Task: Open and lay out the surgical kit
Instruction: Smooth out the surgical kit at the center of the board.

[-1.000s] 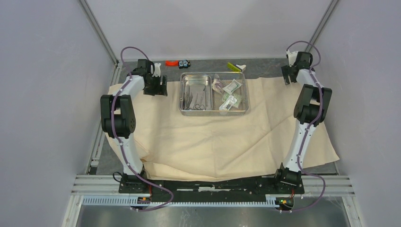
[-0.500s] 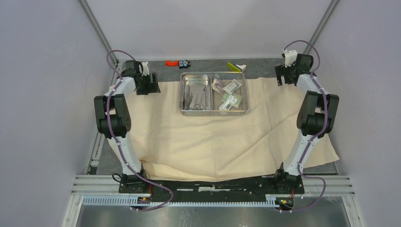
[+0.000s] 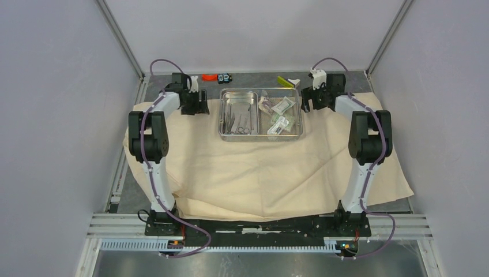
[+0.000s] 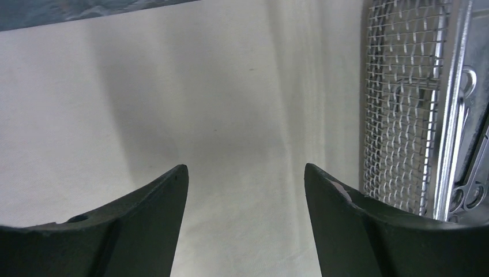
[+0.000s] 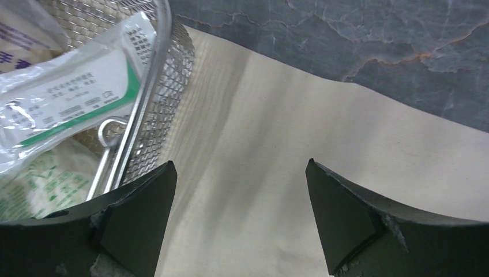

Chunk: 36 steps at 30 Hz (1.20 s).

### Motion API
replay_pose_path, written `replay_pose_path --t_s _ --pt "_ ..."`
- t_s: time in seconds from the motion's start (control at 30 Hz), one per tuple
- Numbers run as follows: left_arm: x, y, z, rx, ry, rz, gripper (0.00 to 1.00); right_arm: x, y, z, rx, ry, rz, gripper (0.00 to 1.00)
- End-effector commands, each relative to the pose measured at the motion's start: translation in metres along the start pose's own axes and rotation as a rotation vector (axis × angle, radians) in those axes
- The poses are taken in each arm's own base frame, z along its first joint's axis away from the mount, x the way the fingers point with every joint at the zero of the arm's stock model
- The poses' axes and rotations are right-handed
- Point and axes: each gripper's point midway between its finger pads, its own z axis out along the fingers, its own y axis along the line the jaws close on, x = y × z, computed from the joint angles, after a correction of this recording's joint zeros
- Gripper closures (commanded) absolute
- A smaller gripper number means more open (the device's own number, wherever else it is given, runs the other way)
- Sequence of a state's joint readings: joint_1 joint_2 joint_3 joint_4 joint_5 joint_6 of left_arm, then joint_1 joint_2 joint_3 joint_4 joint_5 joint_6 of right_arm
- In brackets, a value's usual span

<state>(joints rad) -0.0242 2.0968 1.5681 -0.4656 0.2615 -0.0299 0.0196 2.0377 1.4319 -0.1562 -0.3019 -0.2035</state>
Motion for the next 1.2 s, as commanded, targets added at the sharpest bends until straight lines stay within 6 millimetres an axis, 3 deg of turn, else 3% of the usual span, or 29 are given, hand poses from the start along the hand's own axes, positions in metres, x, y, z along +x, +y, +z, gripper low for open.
replay_pose_path --t_s 0.0,0.2,0.37,0.5,0.7,1.07,1.1,1.17 --pt "-0.015 -0.017 0.009 -0.016 -0.030 0.036 0.21 -0.006 -0.008 0.014 0.031 -0.015 0.036 0.10" --pt "-0.004 -0.032 0.023 -0.038 0.016 0.094 0.24 0.010 -0.011 0.025 0.044 0.021 0.043 0.13" --pt "0.002 -0.029 0.026 -0.078 0.042 0.099 0.33 0.027 -0.011 0.032 0.043 0.062 0.042 0.19" --pt "0.018 -0.024 0.033 -0.084 0.116 0.105 0.48 0.040 -0.008 0.035 0.034 0.092 0.052 0.31" --pt "0.036 -0.023 0.042 -0.057 0.197 0.121 0.68 0.042 -0.002 0.033 0.012 0.089 0.072 0.52" --pt "0.028 -0.029 0.050 0.032 0.240 0.060 0.98 0.027 0.000 0.032 0.017 0.065 0.090 0.93" --pt "0.027 -0.029 0.051 0.033 0.238 0.060 0.98 0.025 -0.001 0.033 0.021 0.062 0.092 0.98" --pt "0.023 -0.031 0.052 0.039 0.236 0.045 0.98 0.022 -0.002 0.035 0.024 0.058 0.097 1.00"
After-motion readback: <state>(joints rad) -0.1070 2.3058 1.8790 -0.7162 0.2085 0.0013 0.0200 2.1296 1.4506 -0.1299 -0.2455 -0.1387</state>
